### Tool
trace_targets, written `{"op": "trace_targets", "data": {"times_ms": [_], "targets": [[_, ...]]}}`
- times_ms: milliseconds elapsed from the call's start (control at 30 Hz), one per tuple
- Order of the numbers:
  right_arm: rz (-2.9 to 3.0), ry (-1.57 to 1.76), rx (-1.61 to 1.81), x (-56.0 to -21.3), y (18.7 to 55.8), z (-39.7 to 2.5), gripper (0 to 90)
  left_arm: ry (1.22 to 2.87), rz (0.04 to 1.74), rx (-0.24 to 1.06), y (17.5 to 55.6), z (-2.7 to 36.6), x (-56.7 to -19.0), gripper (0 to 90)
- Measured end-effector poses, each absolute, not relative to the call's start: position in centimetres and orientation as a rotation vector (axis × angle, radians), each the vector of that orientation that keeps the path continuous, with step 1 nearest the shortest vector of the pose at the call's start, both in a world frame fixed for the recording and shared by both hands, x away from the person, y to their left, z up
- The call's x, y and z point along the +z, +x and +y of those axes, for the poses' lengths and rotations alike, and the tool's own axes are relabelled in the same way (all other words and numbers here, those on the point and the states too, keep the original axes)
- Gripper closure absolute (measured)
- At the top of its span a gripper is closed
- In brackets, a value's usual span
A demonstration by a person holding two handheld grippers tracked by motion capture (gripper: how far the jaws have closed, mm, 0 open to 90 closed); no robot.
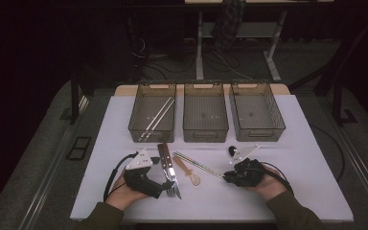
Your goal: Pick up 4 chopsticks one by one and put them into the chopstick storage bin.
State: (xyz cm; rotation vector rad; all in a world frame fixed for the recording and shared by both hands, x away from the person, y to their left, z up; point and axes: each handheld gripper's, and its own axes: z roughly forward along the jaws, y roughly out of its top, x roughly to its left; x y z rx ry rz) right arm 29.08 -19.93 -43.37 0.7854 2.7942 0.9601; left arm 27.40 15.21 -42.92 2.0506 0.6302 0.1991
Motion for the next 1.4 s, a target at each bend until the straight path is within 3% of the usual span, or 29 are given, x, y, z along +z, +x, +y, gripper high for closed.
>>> {"op": "trace_targets", "data": {"times_ms": [600,1400], "targets": [[2.804,0.747,1.037,-42.6,32.8,-16.2,80.3,2.063,0.626,0.188,27.5,15.0,-43.1,0.2],[2.831,0.721,0.981,-43.7,33.0,-15.5,82.4,2.067,0.627,0.188,27.6,15.1,-43.2,0.2]]}}
